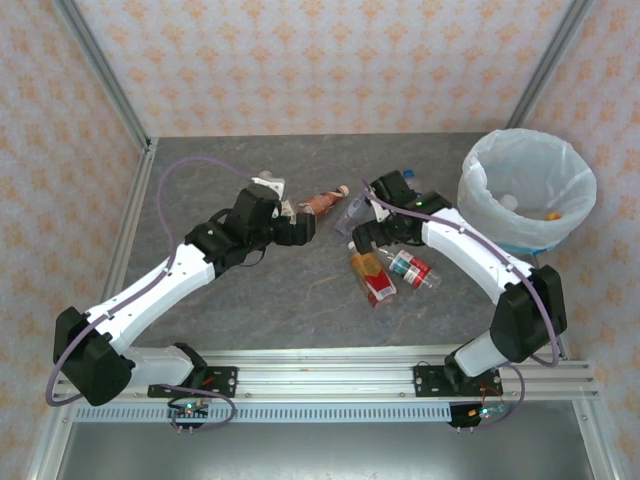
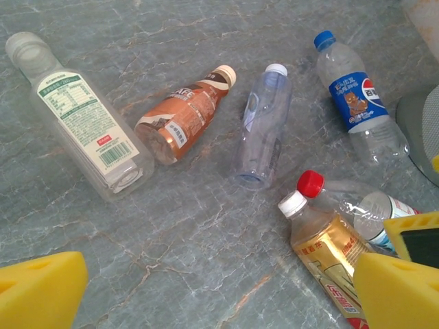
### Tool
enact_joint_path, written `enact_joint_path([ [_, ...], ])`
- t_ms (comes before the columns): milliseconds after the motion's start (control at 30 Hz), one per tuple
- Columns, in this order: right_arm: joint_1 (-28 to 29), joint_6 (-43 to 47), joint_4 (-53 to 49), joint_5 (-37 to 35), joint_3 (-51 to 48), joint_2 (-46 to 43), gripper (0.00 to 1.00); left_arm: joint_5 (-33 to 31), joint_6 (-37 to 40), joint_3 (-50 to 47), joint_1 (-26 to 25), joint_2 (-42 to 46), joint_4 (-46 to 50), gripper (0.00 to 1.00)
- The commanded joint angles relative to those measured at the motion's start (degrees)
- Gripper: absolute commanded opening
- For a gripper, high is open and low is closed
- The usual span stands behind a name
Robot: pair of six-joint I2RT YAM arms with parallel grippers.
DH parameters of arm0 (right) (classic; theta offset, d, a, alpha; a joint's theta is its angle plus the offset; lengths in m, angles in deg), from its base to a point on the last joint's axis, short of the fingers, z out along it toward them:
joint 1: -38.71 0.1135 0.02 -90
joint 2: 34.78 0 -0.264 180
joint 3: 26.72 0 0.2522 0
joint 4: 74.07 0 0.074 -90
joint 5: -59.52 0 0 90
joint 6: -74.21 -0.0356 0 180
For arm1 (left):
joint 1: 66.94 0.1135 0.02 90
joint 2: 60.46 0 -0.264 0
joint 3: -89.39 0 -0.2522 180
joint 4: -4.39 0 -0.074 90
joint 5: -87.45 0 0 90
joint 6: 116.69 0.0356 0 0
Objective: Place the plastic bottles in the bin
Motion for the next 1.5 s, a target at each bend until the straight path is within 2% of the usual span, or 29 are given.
enact_joint_path([
  [0, 3.0, -5.8, -1.3, -1.8, -1.2, 1.6, 0.99, -3.1, 0.9, -1.1, 0.5, 1.0, 0.0, 1.0],
  [133, 6.6, -12.0, 1.2, -3.0, -1.8, 4.3, 0.98, -3.6, 1.1, -1.0, 0.5, 0.0, 0.4, 1.0],
  [400, 7.7, -19.5, 3.2, -2.1, -7.0, 5.9, 0.9, -2.3, 0.7, -1.4, 0.6, -0.7, -0.4, 1.0],
  [633, 7.7, -19.5, 8.5, 0.2, -13.2, 4.8, 0.82, -3.2, 1.2, -1.2, 0.6, -0.8, 0.0, 1.0],
  [833, 7.7, -19.7, 11.2, -1.5, -14.1, 7.5, 0.78, -3.1, 1.2, -1.2, 0.5, -1.1, 0.0, 1.0],
  [1100, 7.9, -21.7, 14.0, -0.8, -13.5, 13.4, 0.8, -3.0, 1.2, -1.0, 0.6, -1.6, 0.3, 1.0],
  [1400, 9.0, -23.0, 13.8, -5.2, -13.0, 14.8, 0.8, -3.4, 1.4, -0.8, 0.6, -2.4, 0.6, 1.0],
  [1467, 9.0, -23.3, 13.9, -6.1, -12.8, 14.5, 0.76, -3.4, 1.5, -0.6, 0.6, -2.5, 0.8, 1.0],
])
